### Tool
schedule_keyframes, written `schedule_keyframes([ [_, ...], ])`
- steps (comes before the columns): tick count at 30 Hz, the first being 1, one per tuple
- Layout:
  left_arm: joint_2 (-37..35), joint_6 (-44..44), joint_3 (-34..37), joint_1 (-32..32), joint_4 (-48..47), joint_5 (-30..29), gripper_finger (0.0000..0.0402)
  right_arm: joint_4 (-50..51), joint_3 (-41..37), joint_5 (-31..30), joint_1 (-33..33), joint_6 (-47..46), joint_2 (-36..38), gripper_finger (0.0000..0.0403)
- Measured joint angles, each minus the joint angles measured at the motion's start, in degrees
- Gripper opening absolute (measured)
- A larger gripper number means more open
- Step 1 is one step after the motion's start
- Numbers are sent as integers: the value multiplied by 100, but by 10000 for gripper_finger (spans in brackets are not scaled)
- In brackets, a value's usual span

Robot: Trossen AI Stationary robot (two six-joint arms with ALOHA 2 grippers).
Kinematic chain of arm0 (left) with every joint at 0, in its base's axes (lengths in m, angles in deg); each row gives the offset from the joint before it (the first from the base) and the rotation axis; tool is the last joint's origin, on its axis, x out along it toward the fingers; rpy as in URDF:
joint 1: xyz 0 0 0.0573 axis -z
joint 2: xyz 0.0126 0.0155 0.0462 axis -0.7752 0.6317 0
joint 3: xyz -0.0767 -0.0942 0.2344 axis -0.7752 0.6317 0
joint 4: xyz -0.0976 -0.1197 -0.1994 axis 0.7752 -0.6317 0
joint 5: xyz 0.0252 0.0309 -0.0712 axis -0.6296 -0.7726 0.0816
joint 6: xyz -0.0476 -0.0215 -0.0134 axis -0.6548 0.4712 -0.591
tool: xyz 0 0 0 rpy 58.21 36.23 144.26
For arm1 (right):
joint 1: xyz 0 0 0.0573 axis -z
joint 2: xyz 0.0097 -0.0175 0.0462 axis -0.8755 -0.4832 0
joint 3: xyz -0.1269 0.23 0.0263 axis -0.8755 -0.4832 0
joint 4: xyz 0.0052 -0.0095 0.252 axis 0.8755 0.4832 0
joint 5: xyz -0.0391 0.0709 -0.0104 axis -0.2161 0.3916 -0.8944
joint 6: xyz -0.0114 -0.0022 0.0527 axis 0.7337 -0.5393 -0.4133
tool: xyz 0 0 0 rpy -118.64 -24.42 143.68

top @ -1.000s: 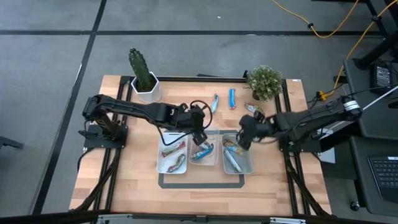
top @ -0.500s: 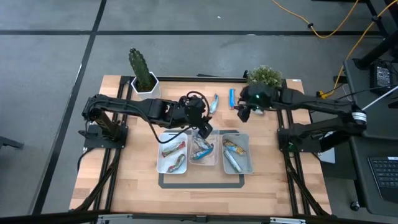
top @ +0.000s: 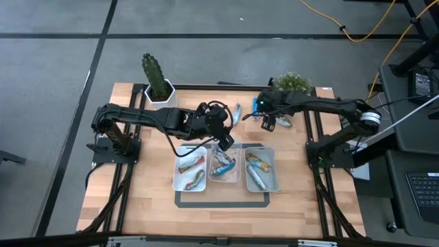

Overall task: Pick and place Granola Bars by type
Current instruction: Put the red granola bar into the white bin

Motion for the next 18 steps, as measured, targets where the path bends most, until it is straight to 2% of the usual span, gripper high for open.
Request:
schedule_keyframes([
  [9, 0, 620, 2, -72, -11, 4, 184, 37, -2, -302, 245, -145, -913, 245],
  [14, 0, 652, 1, -72, -42, 9, 184, 71, -4, -335, 313, -151, -1189, 285],
  [18, 0, 652, 2, -72, -95, 9, 184, 224, -4, -601, 334, -185, -1334, 315],
])
